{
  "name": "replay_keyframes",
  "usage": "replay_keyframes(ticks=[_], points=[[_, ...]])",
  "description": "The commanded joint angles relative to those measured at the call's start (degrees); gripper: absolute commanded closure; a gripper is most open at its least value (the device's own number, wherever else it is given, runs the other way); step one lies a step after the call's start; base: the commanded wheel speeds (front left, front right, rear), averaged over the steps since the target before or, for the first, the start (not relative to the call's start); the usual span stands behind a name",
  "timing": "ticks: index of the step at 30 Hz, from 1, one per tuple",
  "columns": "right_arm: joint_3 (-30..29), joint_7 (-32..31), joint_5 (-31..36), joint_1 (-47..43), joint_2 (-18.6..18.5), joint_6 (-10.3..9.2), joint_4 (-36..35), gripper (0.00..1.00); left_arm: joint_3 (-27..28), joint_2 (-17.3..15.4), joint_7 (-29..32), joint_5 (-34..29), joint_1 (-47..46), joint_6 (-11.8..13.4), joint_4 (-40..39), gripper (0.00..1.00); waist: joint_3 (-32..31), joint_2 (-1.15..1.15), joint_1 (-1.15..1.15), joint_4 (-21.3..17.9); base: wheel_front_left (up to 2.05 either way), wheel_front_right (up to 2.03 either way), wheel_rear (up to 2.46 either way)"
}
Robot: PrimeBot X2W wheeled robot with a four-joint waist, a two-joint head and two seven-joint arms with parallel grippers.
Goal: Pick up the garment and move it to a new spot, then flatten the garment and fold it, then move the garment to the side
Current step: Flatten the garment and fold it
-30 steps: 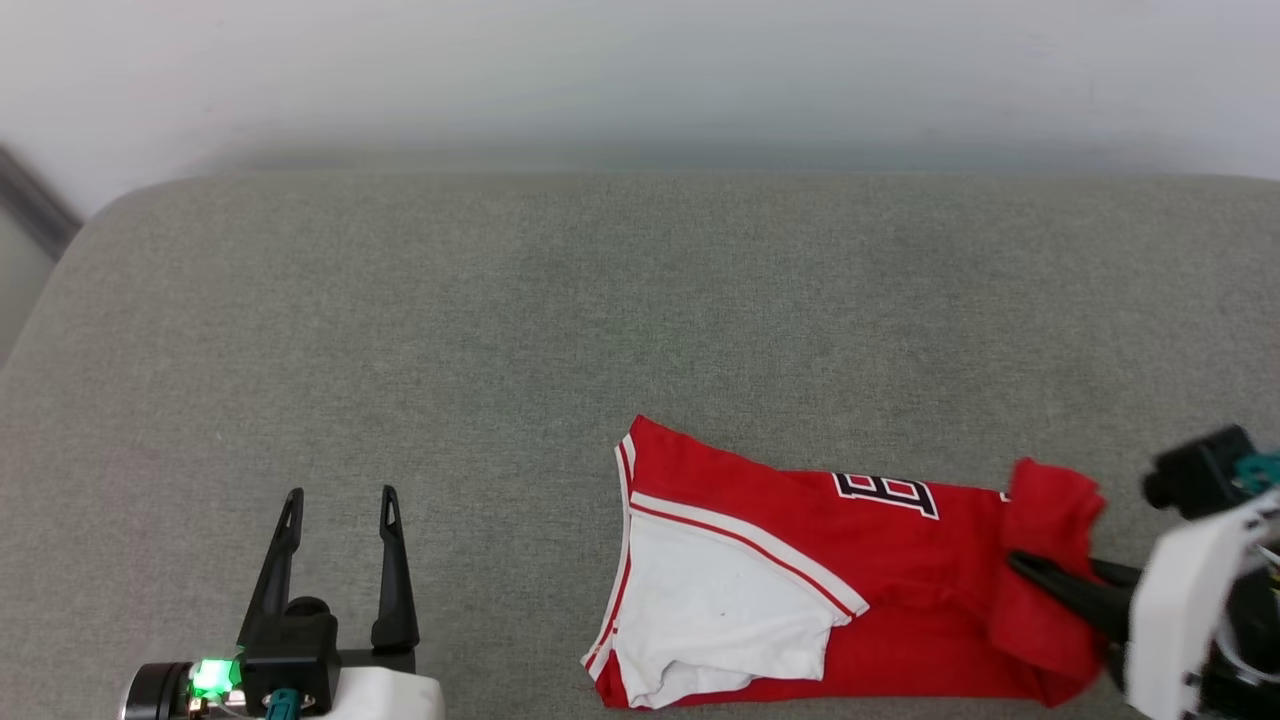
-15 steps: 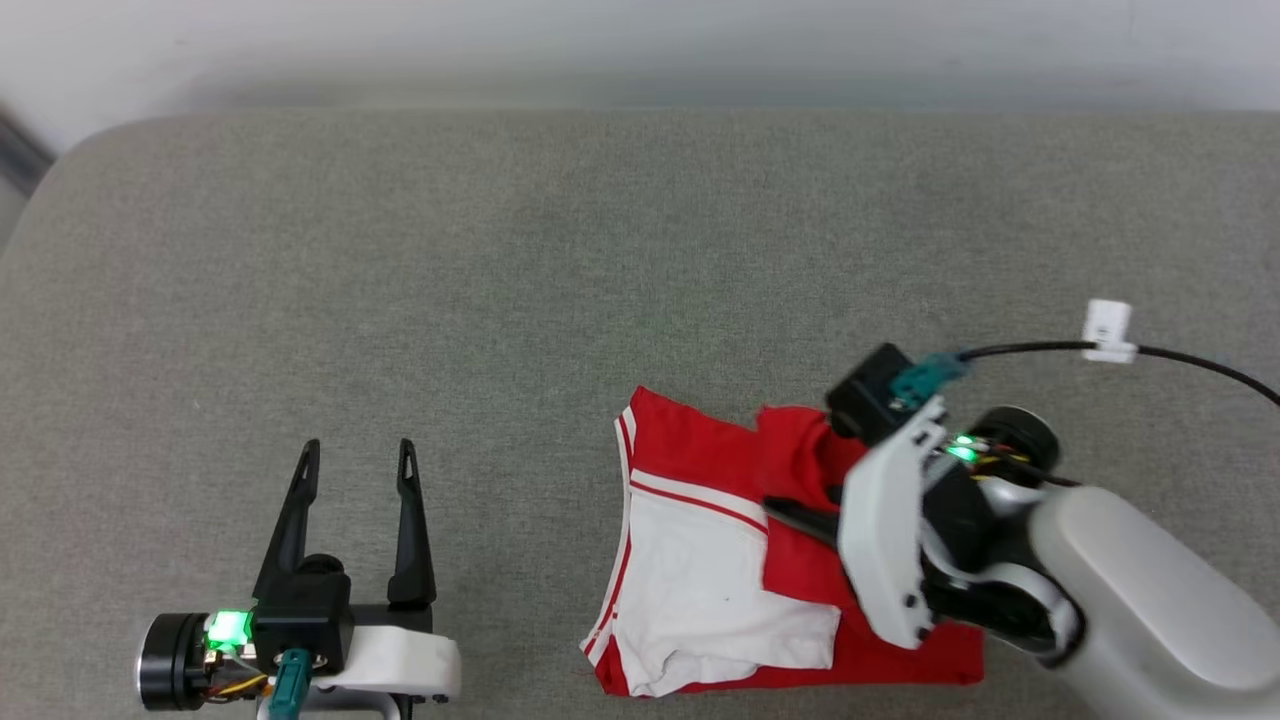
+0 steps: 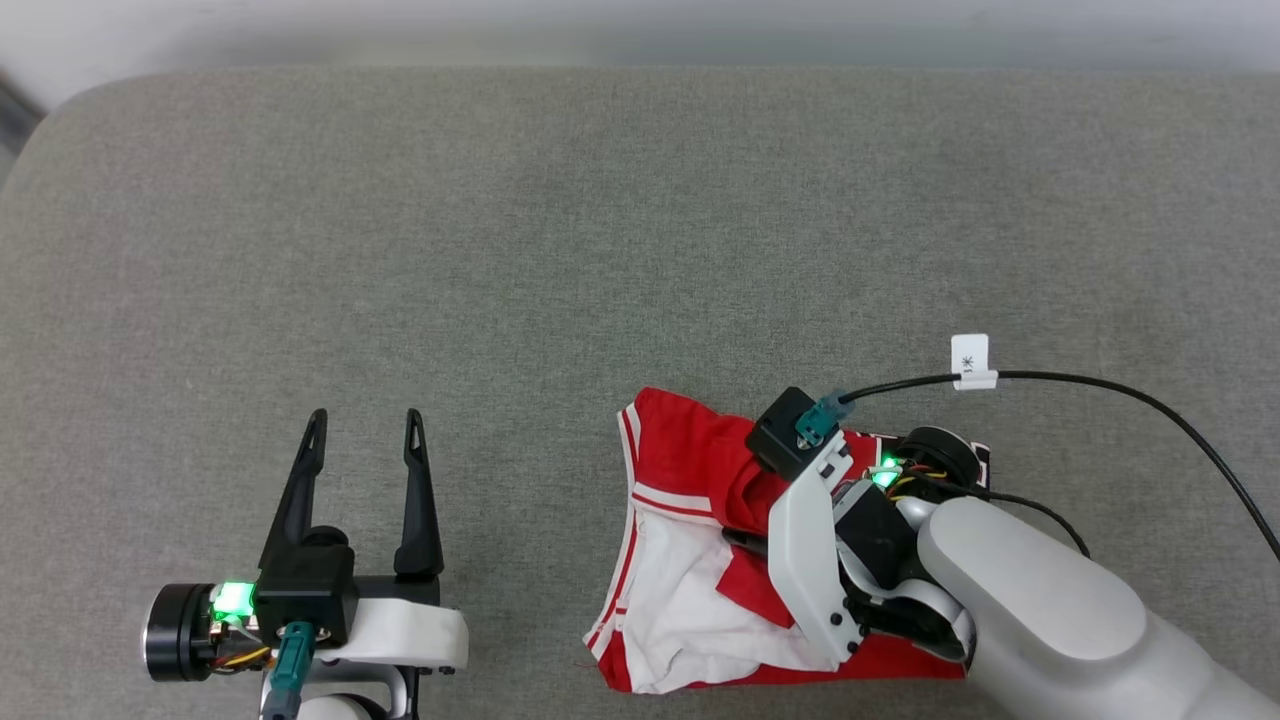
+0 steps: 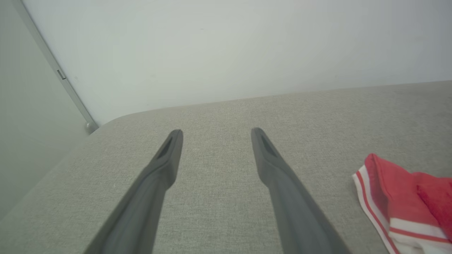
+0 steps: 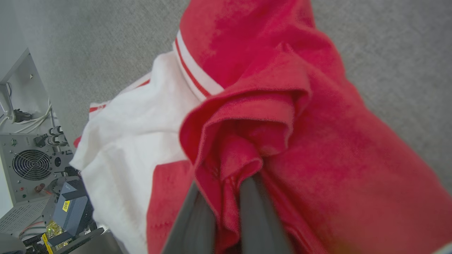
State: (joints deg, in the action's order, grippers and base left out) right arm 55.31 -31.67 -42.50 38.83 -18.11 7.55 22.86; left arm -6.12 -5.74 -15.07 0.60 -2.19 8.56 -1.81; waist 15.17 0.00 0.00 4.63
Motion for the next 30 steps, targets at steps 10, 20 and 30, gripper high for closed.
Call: replay_keyframes(ticks=[10, 20, 30], points=[[-2.39, 15.62, 1.89, 1.88, -4.91, -0.08, -7.43, 0.00, 0.73, -0.28, -0.13, -0.28, 1.96, -0.44, -0.14, 0.00, -4.82, 0.00, 0.00, -2.51, 0.00, 0.00, 0.00], [-26.66, 36.07, 18.72, -6.88, -4.74, -0.07, -11.80, 0.00, 1.07, -0.27, -0.13, -0.17, 3.58, -0.59, -1.45, 0.00, -7.42, 0.00, 0.00, -4.79, 0.00, 0.00, 0.00], [-47.44, 46.56, 32.80, -23.87, 4.51, -0.07, -15.93, 0.00, 1.75, -0.44, -0.14, -0.11, 5.40, -0.90, -0.86, 0.00, -9.21, 0.00, 0.00, -5.74, 0.00, 0.00, 0.00]])
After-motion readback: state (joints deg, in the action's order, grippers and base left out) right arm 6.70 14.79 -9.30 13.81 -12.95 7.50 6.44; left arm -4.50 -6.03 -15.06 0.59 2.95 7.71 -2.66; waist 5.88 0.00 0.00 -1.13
